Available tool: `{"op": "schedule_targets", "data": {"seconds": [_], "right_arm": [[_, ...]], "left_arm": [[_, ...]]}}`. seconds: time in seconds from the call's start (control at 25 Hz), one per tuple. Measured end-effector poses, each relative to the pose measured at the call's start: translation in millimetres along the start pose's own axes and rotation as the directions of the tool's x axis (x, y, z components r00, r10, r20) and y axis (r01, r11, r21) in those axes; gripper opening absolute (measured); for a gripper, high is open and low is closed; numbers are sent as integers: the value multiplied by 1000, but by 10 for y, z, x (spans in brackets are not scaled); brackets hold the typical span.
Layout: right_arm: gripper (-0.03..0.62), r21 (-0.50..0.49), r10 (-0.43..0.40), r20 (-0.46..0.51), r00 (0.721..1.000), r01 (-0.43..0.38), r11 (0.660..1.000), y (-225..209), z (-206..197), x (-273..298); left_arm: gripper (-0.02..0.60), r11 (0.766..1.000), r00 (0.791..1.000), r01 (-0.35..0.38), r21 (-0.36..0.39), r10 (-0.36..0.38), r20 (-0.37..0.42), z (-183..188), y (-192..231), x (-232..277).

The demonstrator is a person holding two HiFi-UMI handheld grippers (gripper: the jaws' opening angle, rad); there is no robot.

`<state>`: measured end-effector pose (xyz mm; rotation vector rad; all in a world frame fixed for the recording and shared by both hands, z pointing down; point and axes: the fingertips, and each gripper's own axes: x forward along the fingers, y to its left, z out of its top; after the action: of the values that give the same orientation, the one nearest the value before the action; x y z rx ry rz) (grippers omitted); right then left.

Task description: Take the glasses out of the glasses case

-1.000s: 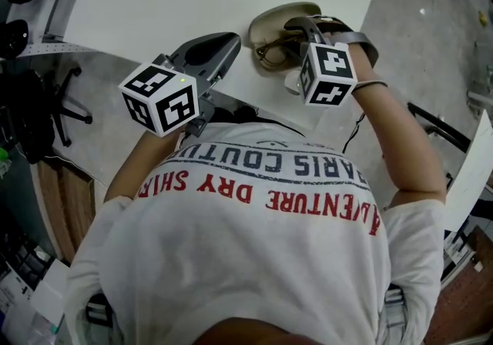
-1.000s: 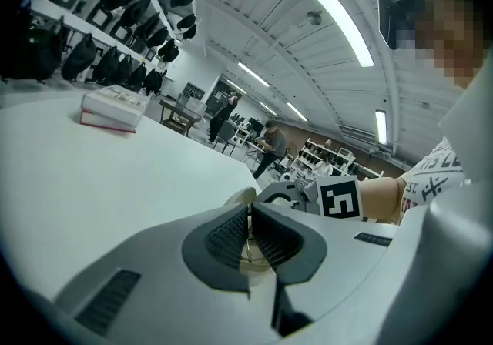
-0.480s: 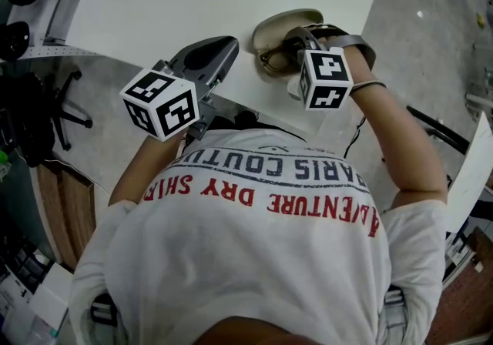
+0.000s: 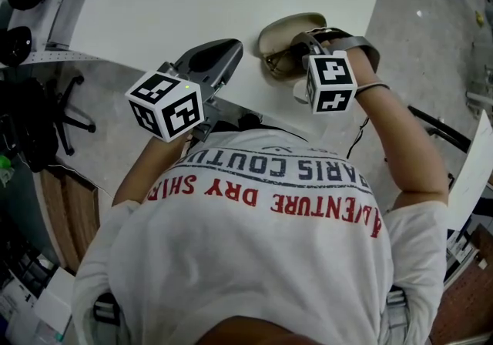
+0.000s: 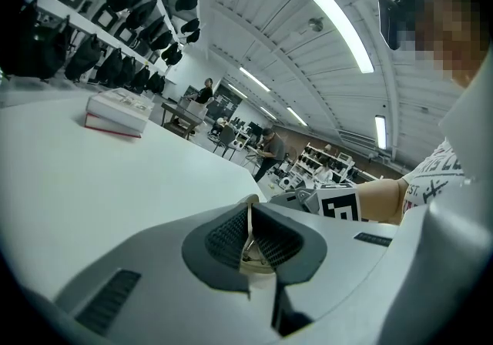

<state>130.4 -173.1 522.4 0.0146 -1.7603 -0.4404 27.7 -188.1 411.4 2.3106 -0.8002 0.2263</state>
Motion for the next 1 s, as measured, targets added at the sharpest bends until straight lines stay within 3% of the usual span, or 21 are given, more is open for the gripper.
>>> {"op": "schedule_targets", "data": {"seconds": [0.52,0.84,1.0], "right_arm": [[28,18,-52,-40,998,53,998,-136,62,-115],[28,61,-158,-89,983,164,985,-339,99,-416],[28,130,-240,-103,965,252,959,-446,150,-736]], "left_arm": [[35,999,998,41,12,-41,-43,147,93,-74],[35,995,995,83,49,-80,-60,277,47,-227],[35,990,992,119,75,-115,-59,346,-32,-312]]}}
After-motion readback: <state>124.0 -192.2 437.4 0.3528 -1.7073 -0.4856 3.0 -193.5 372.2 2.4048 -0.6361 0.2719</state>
